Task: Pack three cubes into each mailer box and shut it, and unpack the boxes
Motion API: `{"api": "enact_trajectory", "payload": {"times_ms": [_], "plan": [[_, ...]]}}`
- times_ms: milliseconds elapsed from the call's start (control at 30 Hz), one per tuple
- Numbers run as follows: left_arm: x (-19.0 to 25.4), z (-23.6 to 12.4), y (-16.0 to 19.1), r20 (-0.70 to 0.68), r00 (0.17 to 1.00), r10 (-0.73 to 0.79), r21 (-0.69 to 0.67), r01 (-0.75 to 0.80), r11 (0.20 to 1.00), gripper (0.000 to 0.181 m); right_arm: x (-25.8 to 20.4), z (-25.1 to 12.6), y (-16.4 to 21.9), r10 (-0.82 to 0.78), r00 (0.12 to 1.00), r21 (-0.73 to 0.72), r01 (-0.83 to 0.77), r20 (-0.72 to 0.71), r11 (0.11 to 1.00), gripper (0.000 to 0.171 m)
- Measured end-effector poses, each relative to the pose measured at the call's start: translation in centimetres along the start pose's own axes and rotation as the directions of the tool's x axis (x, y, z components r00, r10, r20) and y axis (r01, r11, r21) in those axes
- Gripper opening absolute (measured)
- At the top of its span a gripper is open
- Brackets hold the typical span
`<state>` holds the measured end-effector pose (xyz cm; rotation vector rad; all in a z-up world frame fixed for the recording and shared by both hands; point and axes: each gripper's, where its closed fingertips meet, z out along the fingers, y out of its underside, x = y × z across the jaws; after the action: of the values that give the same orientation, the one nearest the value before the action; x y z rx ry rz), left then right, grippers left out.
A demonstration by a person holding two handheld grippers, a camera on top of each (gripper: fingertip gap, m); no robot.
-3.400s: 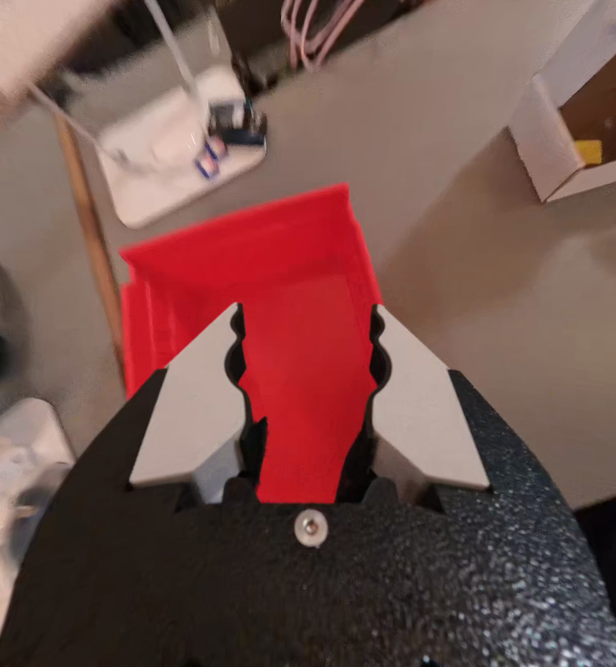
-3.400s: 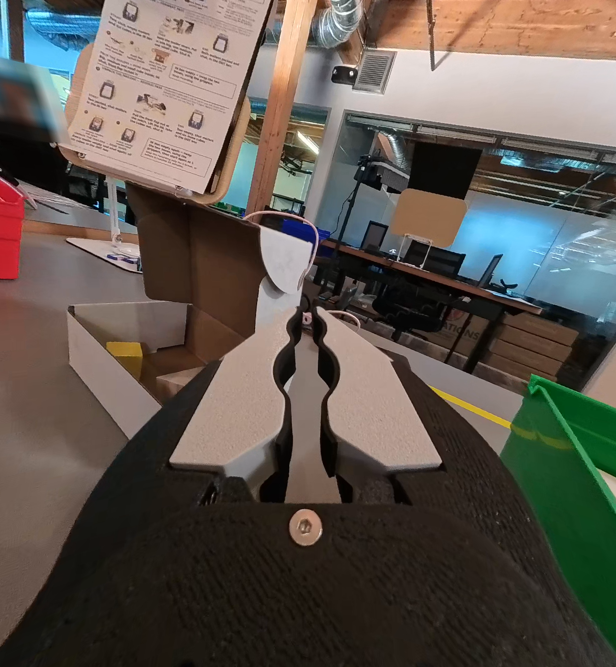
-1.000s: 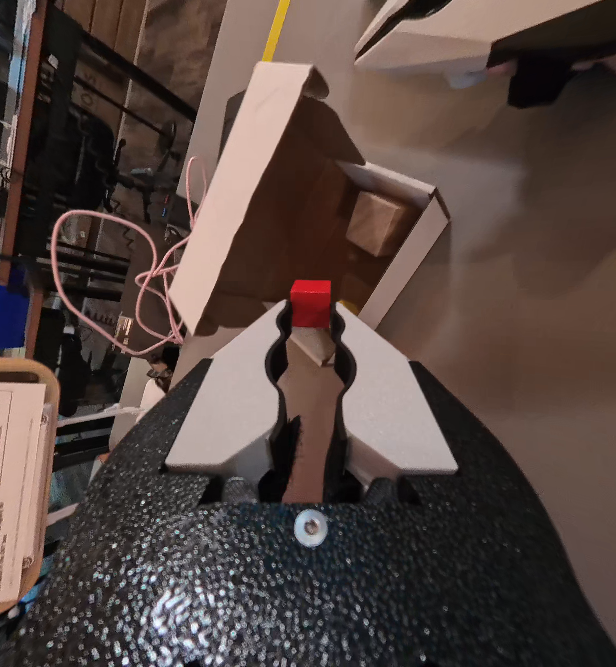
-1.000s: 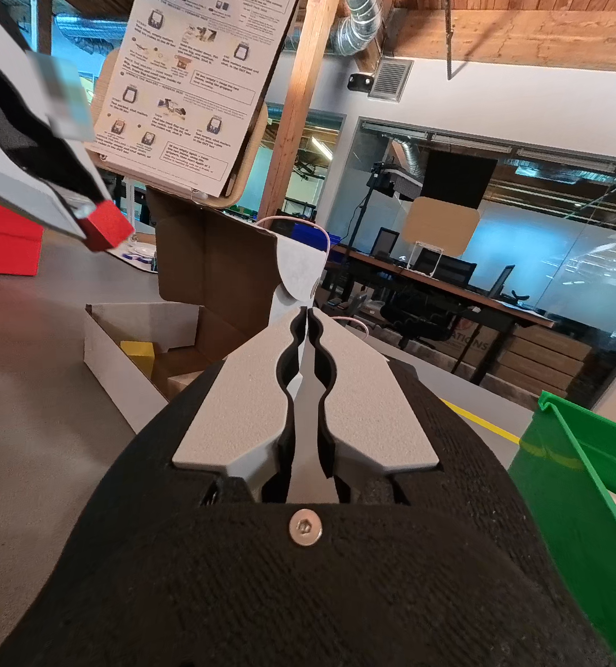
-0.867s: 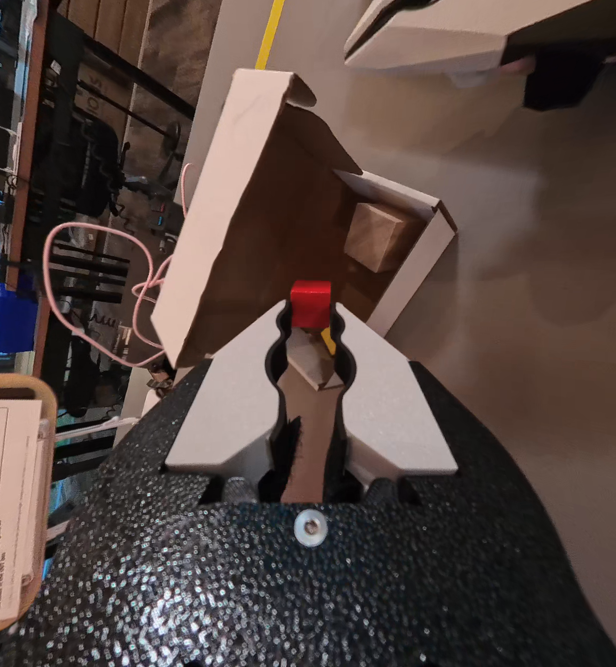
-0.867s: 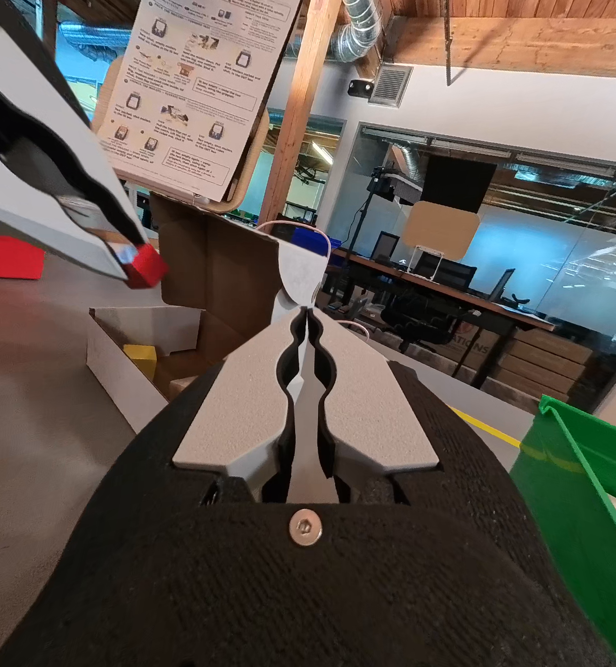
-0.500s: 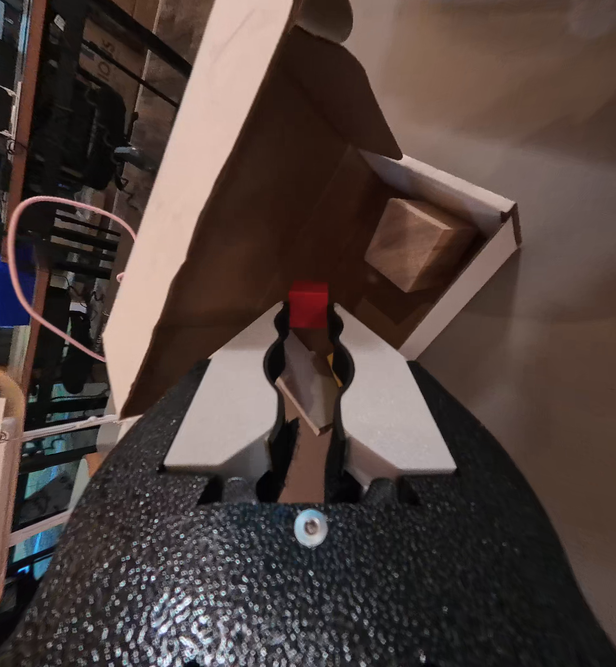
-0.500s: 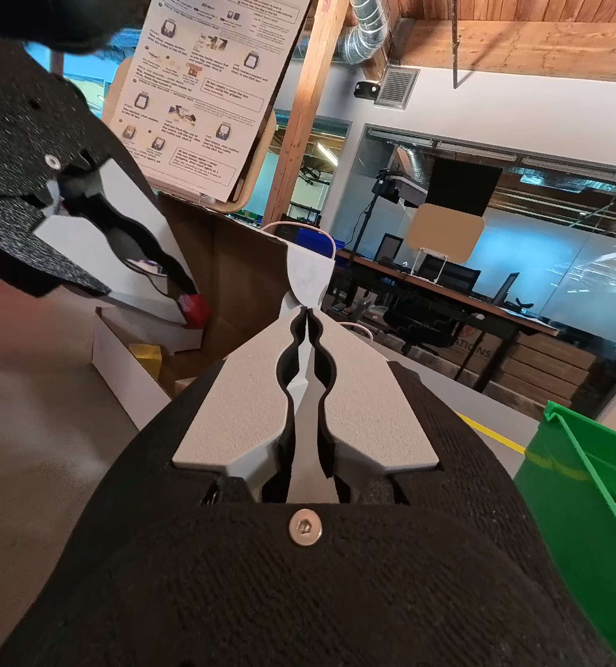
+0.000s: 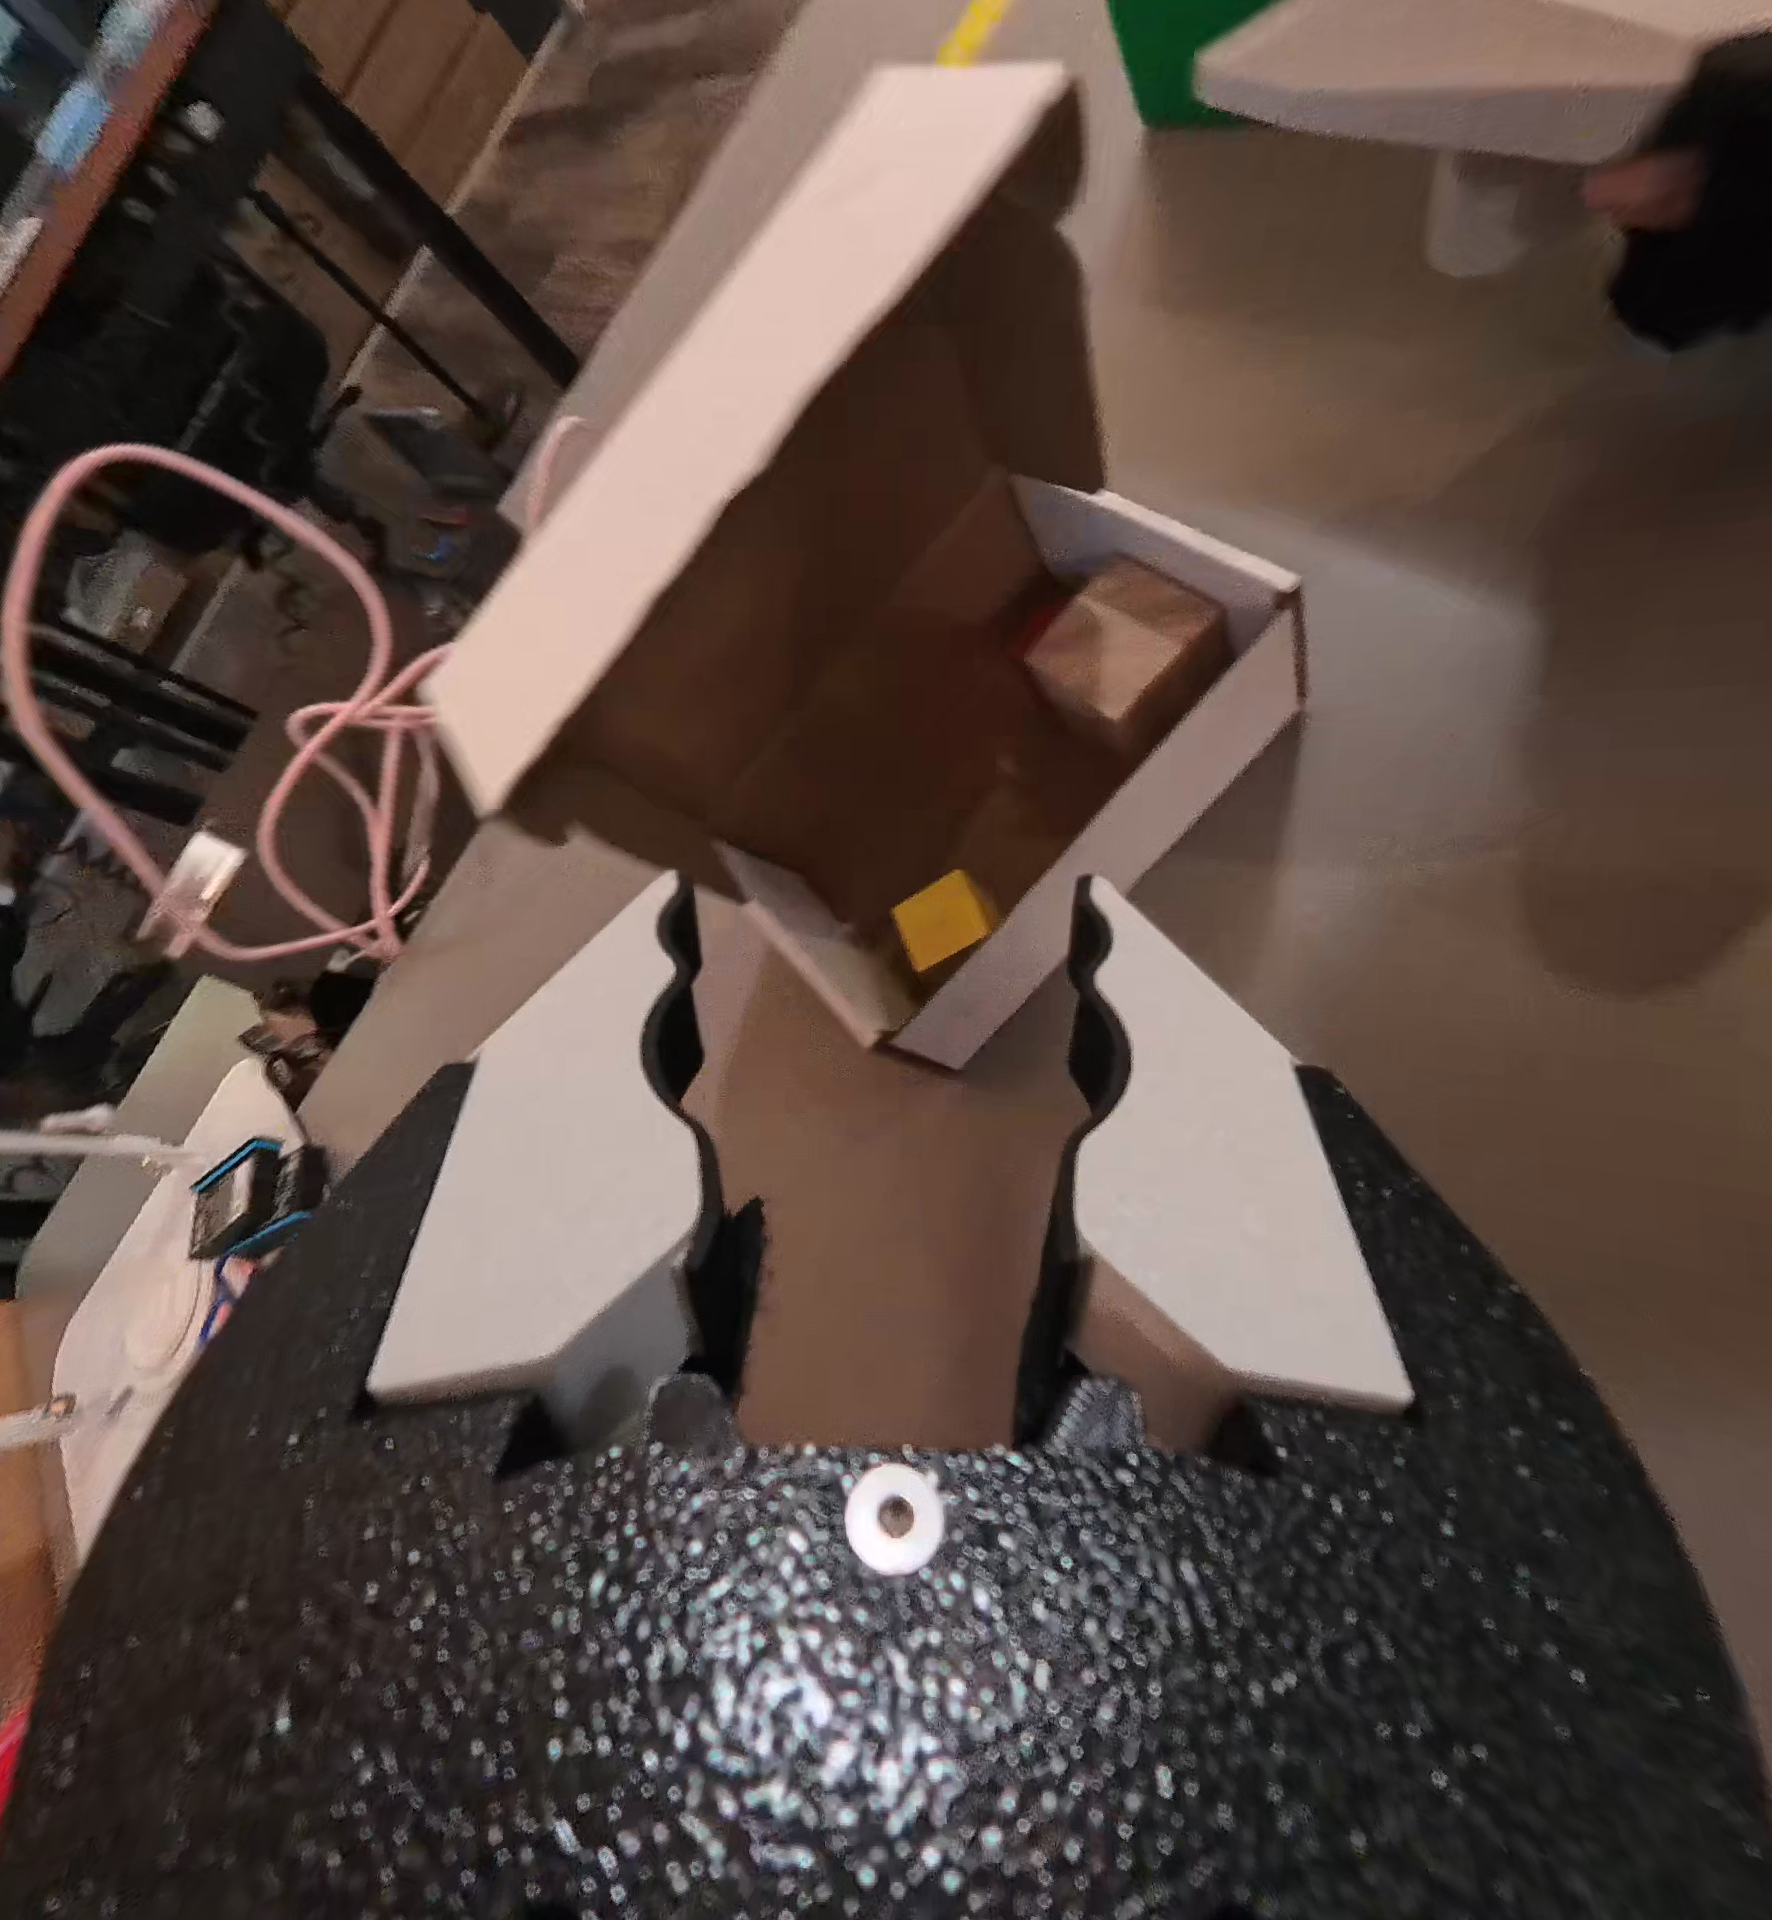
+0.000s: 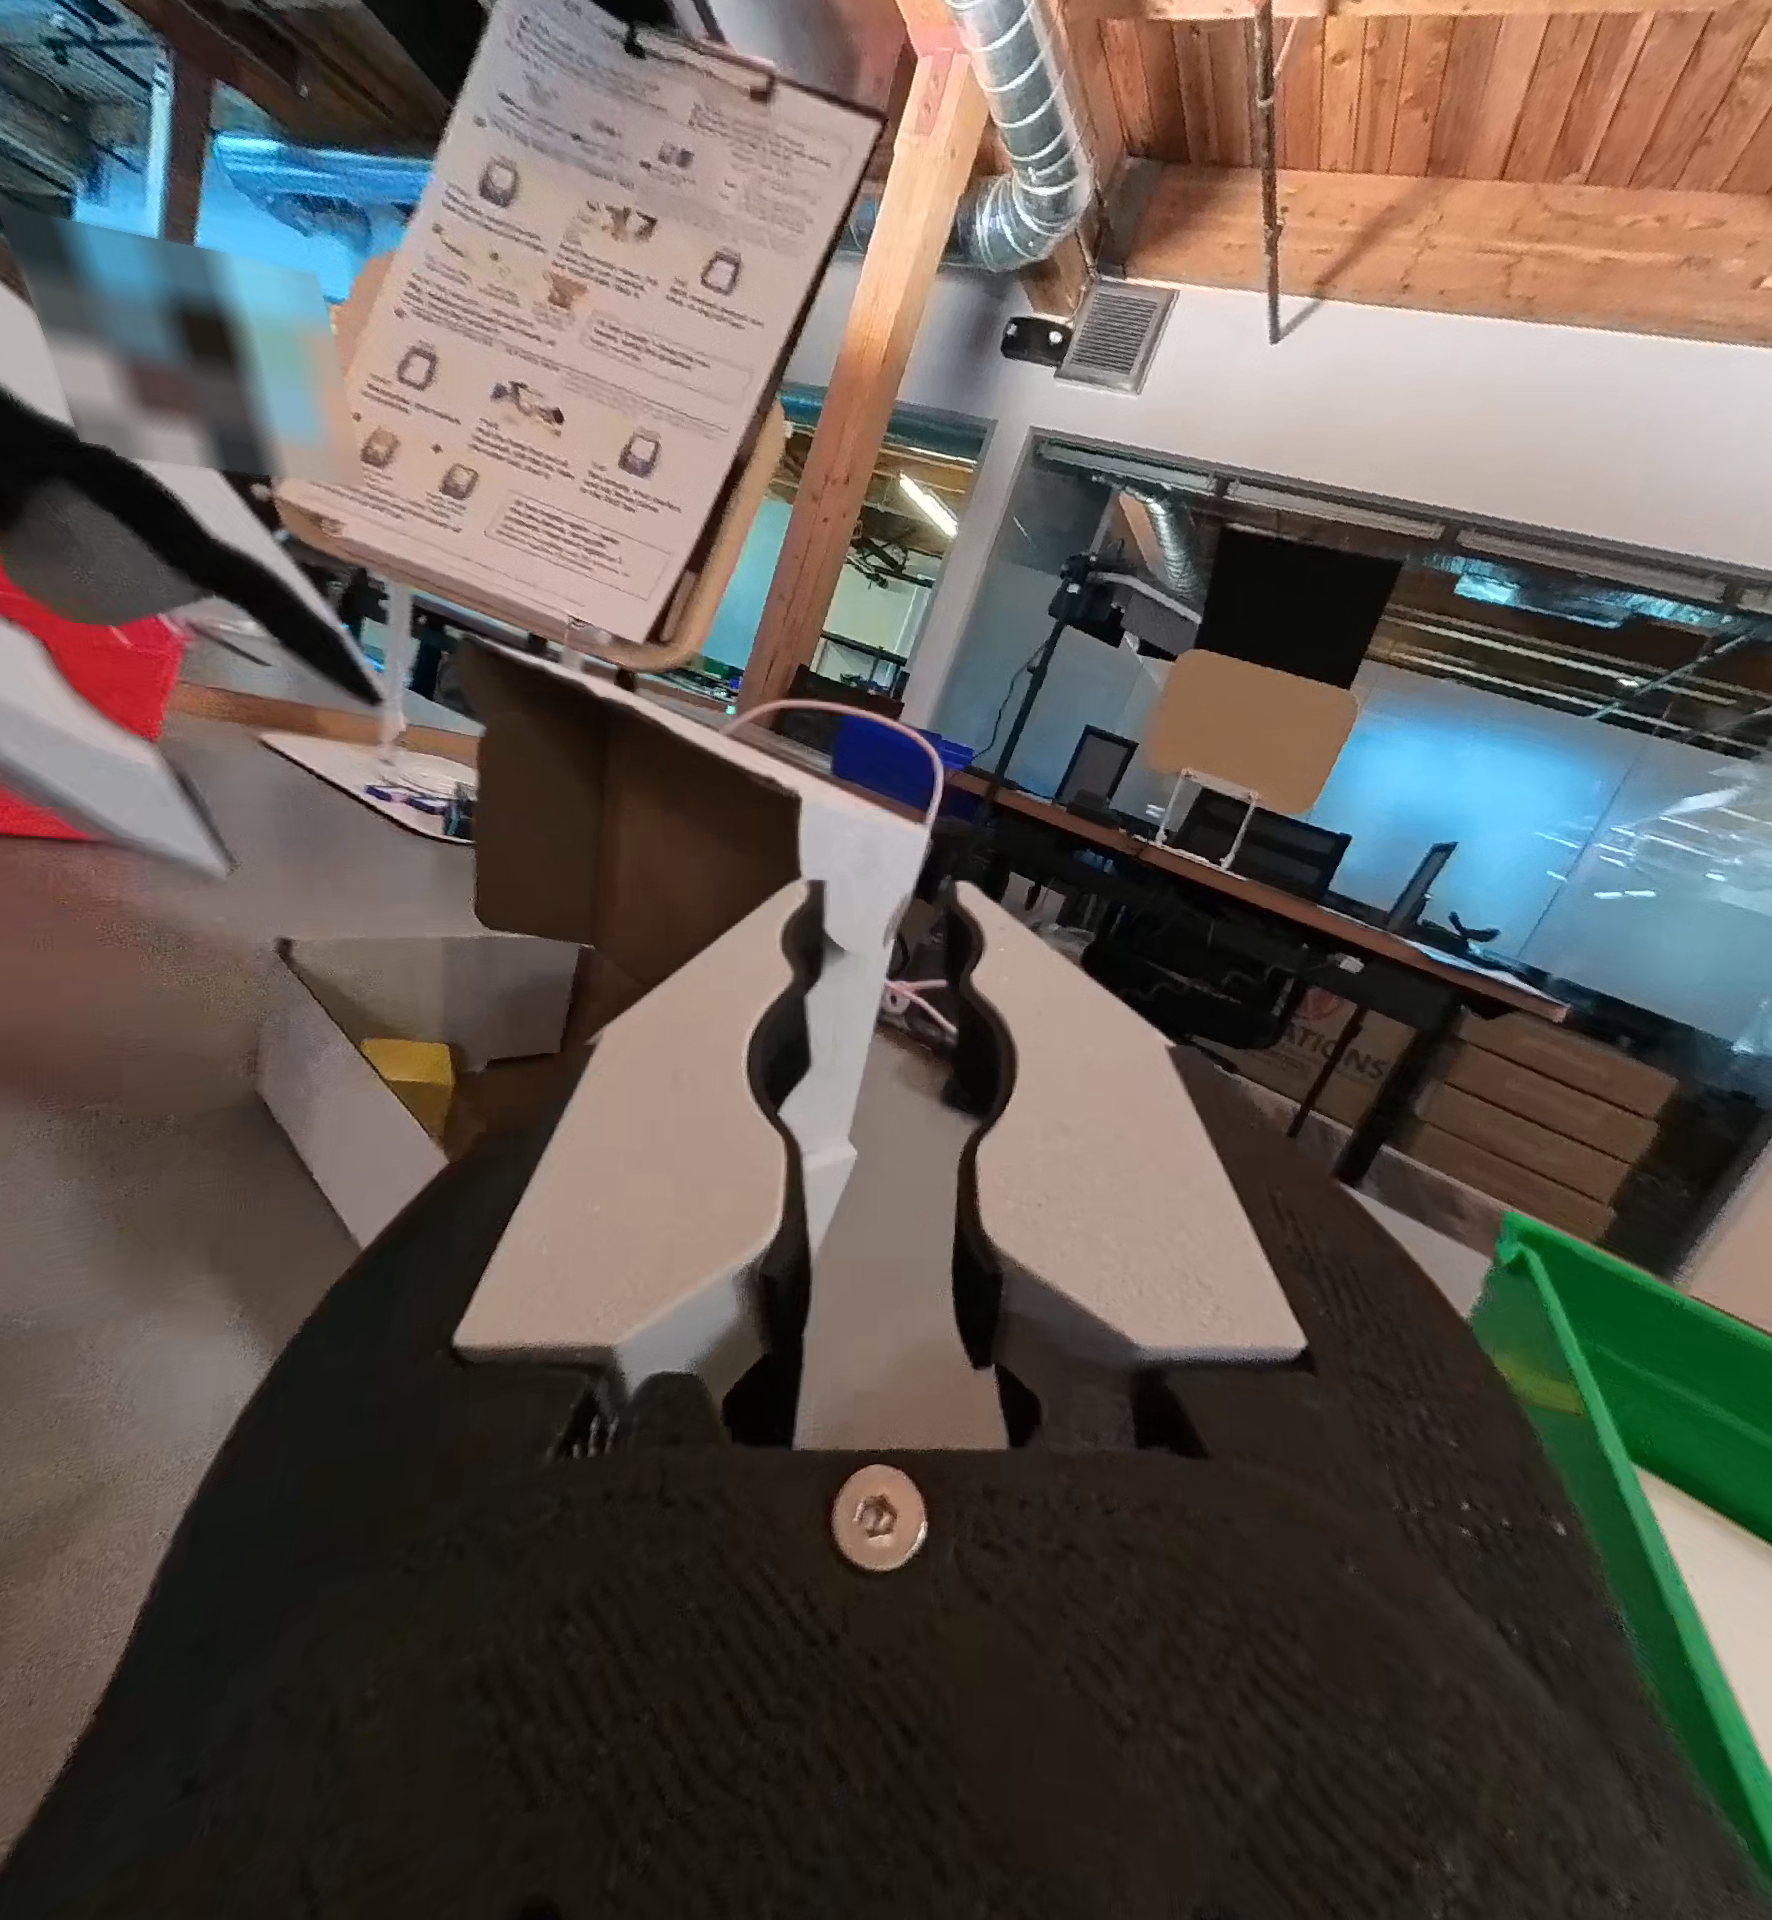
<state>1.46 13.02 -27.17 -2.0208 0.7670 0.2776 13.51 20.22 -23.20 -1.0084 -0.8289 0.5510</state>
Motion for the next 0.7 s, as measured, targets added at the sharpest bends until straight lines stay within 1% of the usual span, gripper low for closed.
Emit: {"api": "enact_trajectory", "payload": {"times_ms": [100,133,200,267,333,433,500,633,700], "plan": [[-3.3,-1.1,0.3,0.041,0.996,-0.076,0.040,0.075,0.996,0.077,-0.5,0.3,-0.7,0.030,0.998,-0.051,-0.027,0.047,0.998,0.046],[-4.0,-1.0,0.5,0.037,0.995,-0.089,0.045,0.087,0.995,0.081,-0.4,0.4,-0.8,0.045,0.998,-0.078,-0.041,0.050,0.996,0.050],[-5.4,-0.3,0.6,0.040,0.994,-0.099,0.052,0.097,0.994,0.082,-0.1,1.0,-0.9,0.084,0.996,-0.154,-0.077,0.038,0.985,0.050],[-6.1,0.6,0.5,0.020,0.995,-0.097,0.055,0.095,0.994,0.081,-0.1,1.6,-0.5,0.113,0.992,-0.252,-0.097,0.048,0.963,0.046],[-6.6,1.3,0.3,0.018,0.996,-0.083,0.056,0.081,0.995,0.073,-0.1,2.0,-0.1,0.145,0.988,-0.339,-0.122,0.045,0.933,0.039],[-6.6,2.2,-0.1,-0.019,0.999,-0.033,0.035,0.034,0.999,0.066,-0.2,2.6,0.6,0.144,0.988,-0.448,-0.104,0.055,0.888,0.029],[-6.6,2.6,-0.5,-0.018,1.000,0.017,0.034,-0.016,0.999,0.056,-0.2,2.9,1.2,0.122,0.990,-0.524,-0.069,0.066,0.849,0.024],[-6.8,3.0,-0.9,-0.002,0.996,0.088,0.009,-0.088,0.996,0.037,0.0,3.4,0.6,0.049,0.996,-0.554,0.002,0.076,0.833,0.013],[-7.3,2.9,-1.0,0.027,0.994,0.110,-0.003,-0.110,0.994,0.024,-0.1,3.5,0.5,0.019,0.995,-0.574,0.039,0.094,0.818,0.005]]}}
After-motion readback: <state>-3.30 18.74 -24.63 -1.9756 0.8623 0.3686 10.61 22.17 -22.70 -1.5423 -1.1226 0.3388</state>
